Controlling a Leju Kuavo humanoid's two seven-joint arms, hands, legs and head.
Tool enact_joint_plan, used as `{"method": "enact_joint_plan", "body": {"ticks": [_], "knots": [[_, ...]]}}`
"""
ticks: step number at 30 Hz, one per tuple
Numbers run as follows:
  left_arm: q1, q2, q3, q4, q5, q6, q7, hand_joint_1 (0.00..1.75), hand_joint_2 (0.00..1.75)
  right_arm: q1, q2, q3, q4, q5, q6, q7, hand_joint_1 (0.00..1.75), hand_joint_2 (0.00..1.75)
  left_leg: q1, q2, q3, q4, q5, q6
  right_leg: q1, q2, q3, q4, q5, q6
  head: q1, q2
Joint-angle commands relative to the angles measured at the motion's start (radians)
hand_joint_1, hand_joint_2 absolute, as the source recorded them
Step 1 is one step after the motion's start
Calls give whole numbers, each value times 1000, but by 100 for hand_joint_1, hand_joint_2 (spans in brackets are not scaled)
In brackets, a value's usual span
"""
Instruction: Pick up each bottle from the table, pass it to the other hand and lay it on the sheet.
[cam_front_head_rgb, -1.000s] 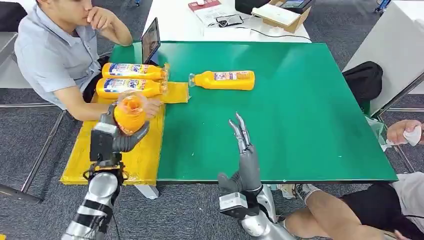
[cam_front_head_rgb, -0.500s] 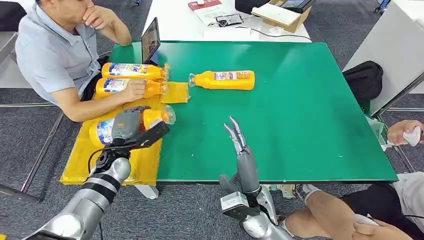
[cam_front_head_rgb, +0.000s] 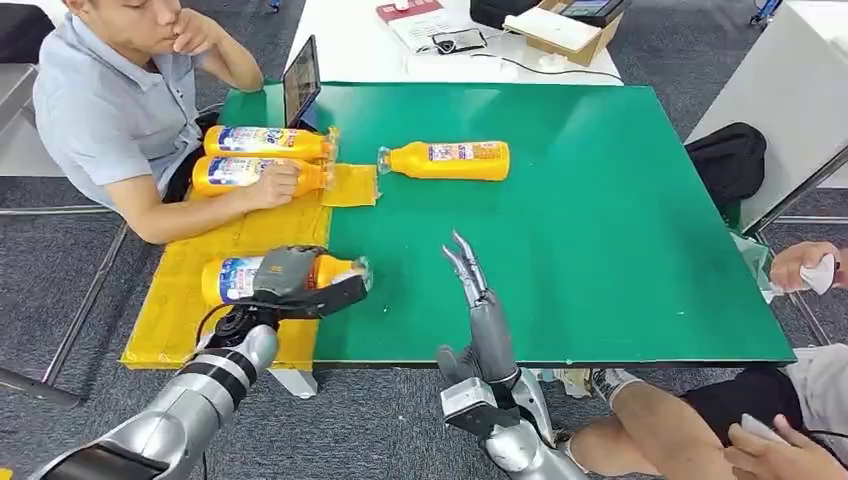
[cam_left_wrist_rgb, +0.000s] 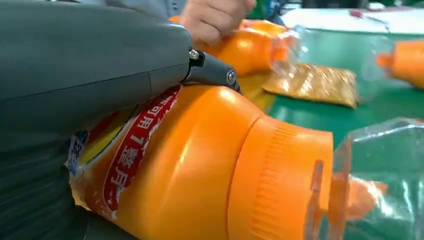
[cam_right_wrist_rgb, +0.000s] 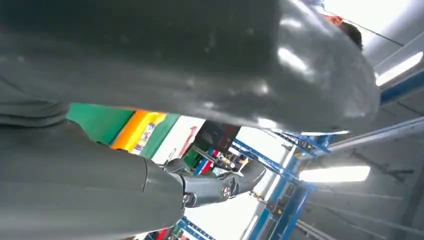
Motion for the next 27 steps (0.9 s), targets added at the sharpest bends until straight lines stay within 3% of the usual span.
{"method": "enact_joint_plan", "body": {"ticks": [1, 4, 5, 9, 10, 16, 19, 25, 27], "knots": [[-34, -37, -10, 128, 65, -124, -71, 0, 175, -41, -3, -19, 81, -12, 2, 2, 0, 0, 1, 1, 5, 0, -2, -1, 1, 1, 5, -1, -1, -2, 0, 0], [-16, -59, 63, 100, 198, -233, -171, 0, 175, -46, -7, -16, 94, -18, -2, 2, 0, 0, 0, 1, 5, -1, -2, -1, 0, 1, 5, -1, -1, -2, 0, 0], [-6, -57, 64, 79, 219, -247, -210, 0, 0, -49, -9, -10, 94, -24, 0, 2, 0, 0, 0, 1, 3, -1, -1, -1, 0, 1, 3, -1, 0, -1, 0, 0], [31, -49, 101, -6, 367, -359, -301, 0, 0, -62, -18, 17, 111, -51, -10, 2, 0, 0, 0, 3, 6, -1, -2, -1, 0, 3, 6, -1, -1, -2, 0, 0], [36, -47, 107, -21, 397, -380, -312, 0, 175, -65, -19, 22, 114, -54, -13, 2, 0, 0, 0, 3, 4, -1, -1, -1, 0, 3, 4, -1, 0, -1, 0, 0], [56, -50, 133, -71, 495, -414, -340, 0, 175, -68, -25, 33, 120, -67, -24, 2, 0, 0, 0, 3, 5, 0, -2, -1, 1, 3, 4, -1, -1, -2, 0, 0], [141, -87, 195, -256, 675, -365, -394, 0, 175, -51, -28, 34, 104, -76, -42, 2, 0, 0, 0, 2, 3, -1, -1, -1, 1, 2, 3, -1, -1, -1, 0, 0], [141, -87, 195, -256, 675, -365, -394, 0, 175, -51, -28, 34, 104, -76, -42, 2, 0, 0, 1, 2, 5, 0, -2, -1, 1, 2, 5, -1, -2, -2, 0, 0], [214, -134, 250, -437, 884, -365, -407, 0, 175, -34, -22, 21, 83, -91, -43, 2, 0, 0, 0, 2, 6, 0, -3, -1, 1, 2, 6, 0, -2, -2, 0, 0]]}}
